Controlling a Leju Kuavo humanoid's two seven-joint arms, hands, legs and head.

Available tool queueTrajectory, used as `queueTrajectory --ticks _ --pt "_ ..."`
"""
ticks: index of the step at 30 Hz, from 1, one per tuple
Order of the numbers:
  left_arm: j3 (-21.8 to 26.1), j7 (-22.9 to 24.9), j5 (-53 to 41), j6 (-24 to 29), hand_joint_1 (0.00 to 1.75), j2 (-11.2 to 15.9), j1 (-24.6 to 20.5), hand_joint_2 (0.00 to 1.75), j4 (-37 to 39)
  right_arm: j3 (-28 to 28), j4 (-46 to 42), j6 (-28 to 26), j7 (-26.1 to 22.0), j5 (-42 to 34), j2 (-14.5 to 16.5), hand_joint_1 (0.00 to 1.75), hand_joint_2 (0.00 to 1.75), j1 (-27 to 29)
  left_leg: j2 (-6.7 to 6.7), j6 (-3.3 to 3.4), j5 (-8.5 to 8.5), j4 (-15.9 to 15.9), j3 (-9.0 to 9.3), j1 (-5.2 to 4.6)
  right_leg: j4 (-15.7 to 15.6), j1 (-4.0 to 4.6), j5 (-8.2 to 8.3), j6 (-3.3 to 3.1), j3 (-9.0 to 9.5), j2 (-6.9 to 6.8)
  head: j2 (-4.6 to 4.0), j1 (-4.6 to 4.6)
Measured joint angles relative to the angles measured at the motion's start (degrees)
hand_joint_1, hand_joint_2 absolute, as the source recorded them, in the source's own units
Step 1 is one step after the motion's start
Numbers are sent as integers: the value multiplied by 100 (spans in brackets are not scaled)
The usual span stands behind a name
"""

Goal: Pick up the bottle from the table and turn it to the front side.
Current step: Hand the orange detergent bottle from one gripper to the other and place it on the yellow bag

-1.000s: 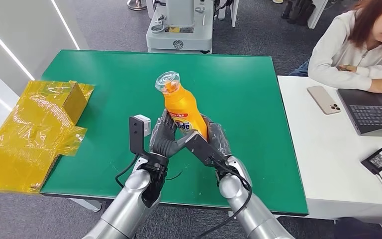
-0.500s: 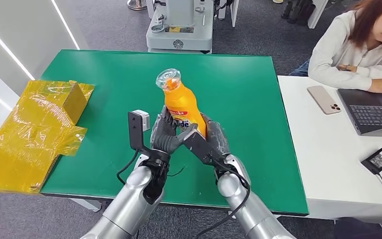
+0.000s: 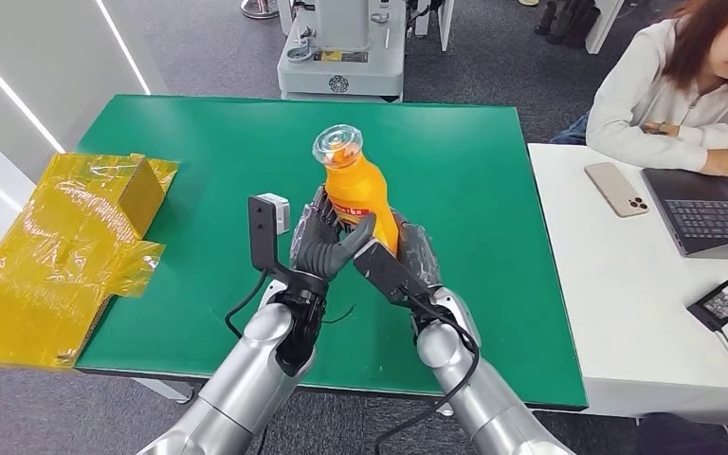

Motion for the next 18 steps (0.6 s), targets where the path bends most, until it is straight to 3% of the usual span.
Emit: queueTrajectory --ticks 5,7,9,11,18 --pt "-32 -9 -38 2 166 -1 -56 175 38 -27 73 -32 -34 -74 1 174 175 -31 0 0 0 0 0 0 0 0 0 0 0 1 0 1" --pt "-46 -9 -58 2 171 -3 -73 175 66 -39 89 -55 -43 -86 5 137 175 -31 1 0 0 0 0 0 0 0 0 0 0 1 0 1" --pt "-59 -10 -68 1 175 -4 -87 175 98 -48 104 -71 -34 -88 15 50 175 -30 1 0 0 0 0 0 0 0 0 0 0 1 0 0" --pt "-88 -19 -74 -2 175 -4 -105 175 137 -58 113 -67 -4 -91 24 0 175 -24 0 0 0 1 0 0 0 0 0 0 0 1 0 0" --pt "-144 -203 -353 139 175 13 -159 175 208 -82 29 9 57 -80 31 0 175 77 0 0 0 0 0 0 0 0 0 0 0 0 0 0"
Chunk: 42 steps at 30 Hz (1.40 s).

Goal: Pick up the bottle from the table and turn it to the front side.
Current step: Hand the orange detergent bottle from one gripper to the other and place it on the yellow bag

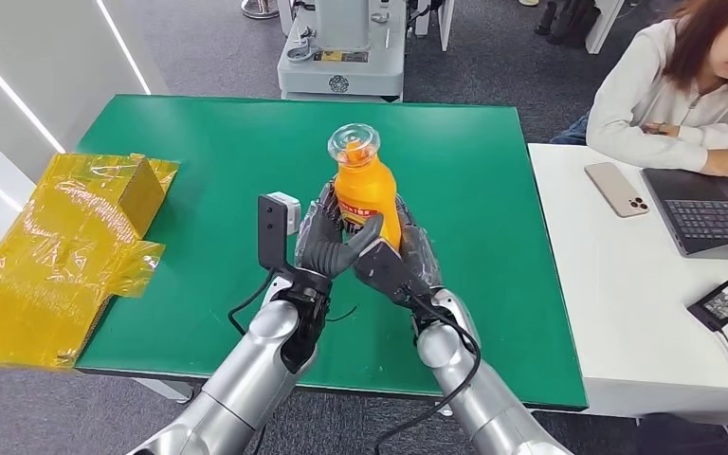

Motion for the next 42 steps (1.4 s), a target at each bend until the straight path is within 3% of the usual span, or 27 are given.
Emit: queueTrajectory --ticks 9,18,29,42 --pt "8 -5 -1013 434 175 227 -141 175 -342 -3 -523 183 77 31 -105 0 175 714 -3 0 0 -3 -5 0 1 0 0 0 0 -5 0 1" --pt "415 -24 -2400 865 175 841 -215 175 -640 1 -1239 343 -13 31 -241 0 175 1329 -3 -2 1 -4 -4 1 6 1 0 -1 0 -4 0 1" --pt "1063 75 -5079 1538 175 1676 -315 175 -321 -3 -1810 430 11 11 -323 0 175 1640 0 -4 3 -4 -3 2 6 1 -1 -1 -1 -1 0 0" --pt "1716 56 -5802 2141 175 2370 -649 175 331 -138 -2504 113 -185 -230 -584 0 175 2047 1 -6 4 -4 -4 1 5 1 -1 -1 -1 -1 0 1"
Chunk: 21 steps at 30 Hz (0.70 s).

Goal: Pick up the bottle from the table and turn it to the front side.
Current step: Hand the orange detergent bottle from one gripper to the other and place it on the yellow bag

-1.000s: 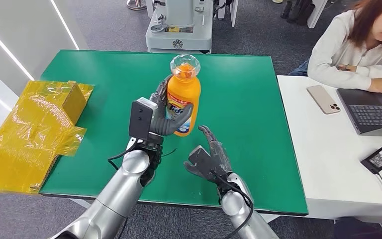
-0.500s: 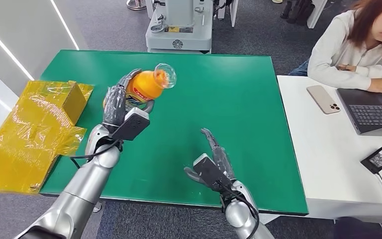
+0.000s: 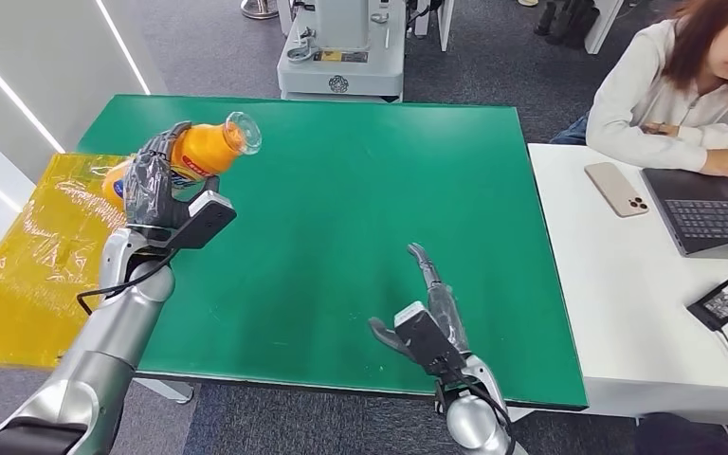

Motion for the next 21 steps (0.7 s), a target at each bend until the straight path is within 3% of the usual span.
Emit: queueTrajectory --ticks 13,21 --pt "-29 743 -2466 137 175 1012 -252 175 848 -396 -517 -19 -124 -175 -226 0 175 401 6 -1 0 -1 1 3 3 1 -1 -2 -6 7 0 -1" --pt "-122 816 -2734 16 175 1279 -251 175 1060 -463 -638 -3 -138 -174 -235 0 175 434 4 -1 0 -1 -1 1 1 1 -1 -2 -4 5 0 1"
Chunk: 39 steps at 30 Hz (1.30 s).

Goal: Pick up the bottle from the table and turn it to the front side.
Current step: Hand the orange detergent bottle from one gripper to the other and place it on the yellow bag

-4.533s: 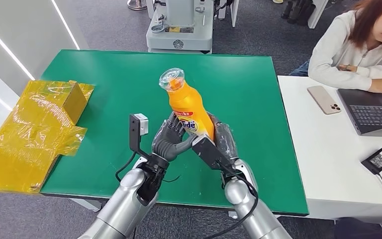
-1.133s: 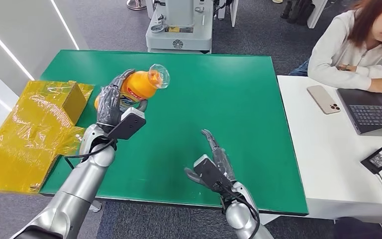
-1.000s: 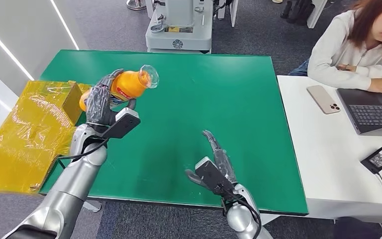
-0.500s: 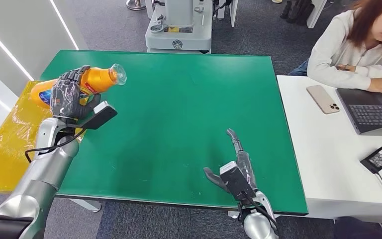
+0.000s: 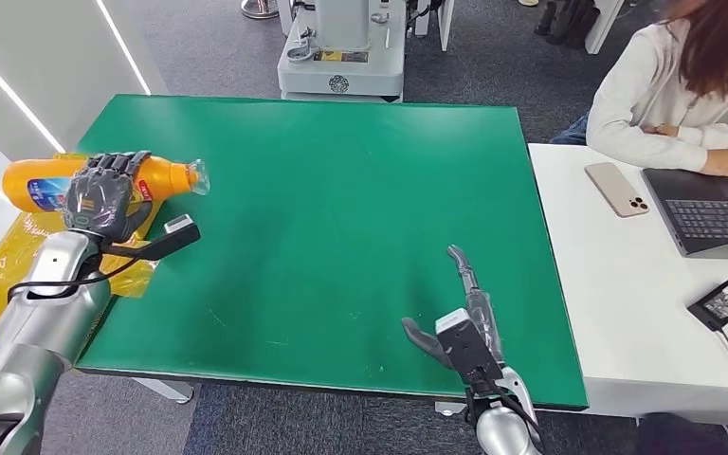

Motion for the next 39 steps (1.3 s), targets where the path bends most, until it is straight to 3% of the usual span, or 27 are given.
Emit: queueTrajectory --ticks 9,17,20,26,33,34,38,39 --pt "-121 68 -305 -681 175 177 -10 175 124 -164 -283 61 67 95 0 0 175 153 -1 0 0 0 0 1 0 0 0 0 0 -1 0 0" --pt "-460 -100 -267 -3318 175 405 -328 175 632 -503 -502 200 72 300 11 0 175 469 1 0 0 -1 0 2 1 1 0 0 -1 1 0 0" --pt "-600 -289 -16 -4049 175 534 -377 175 749 -591 -574 227 85 315 31 0 175 555 1 0 0 -1 0 2 1 1 0 -1 -2 1 0 0" --pt "-831 -363 264 -4657 175 682 -443 175 858 -692 -693 298 144 404 88 0 175 663 -1 0 0 -1 1 1 0 0 -1 -1 0 -1 0 1" --pt "-1184 -412 321 -4920 175 613 -708 175 1089 -719 -793 321 192 453 158 0 175 748 -4 -2 2 -1 6 0 0 0 0 -1 5 -5 0 1" --pt "-1240 -439 331 -4891 167 577 -738 175 1118 -724 -816 328 198 474 166 0 175 755 -5 -2 3 -1 6 -1 0 -1 0 -1 6 -6 0 0" --pt "-1453 -584 407 -4558 3 364 -790 175 1182 -733 -895 428 206 515 177 0 175 762 -8 -4 4 0 6 -2 -1 -1 1 0 9 -11 0 0" --pt "-1512 -613 428 -4436 1 300 -790 175 1190 -734 -907 461 204 518 177 0 175 760 -8 -4 4 0 6 -2 -1 -1 1 0 9 -10 0 1"
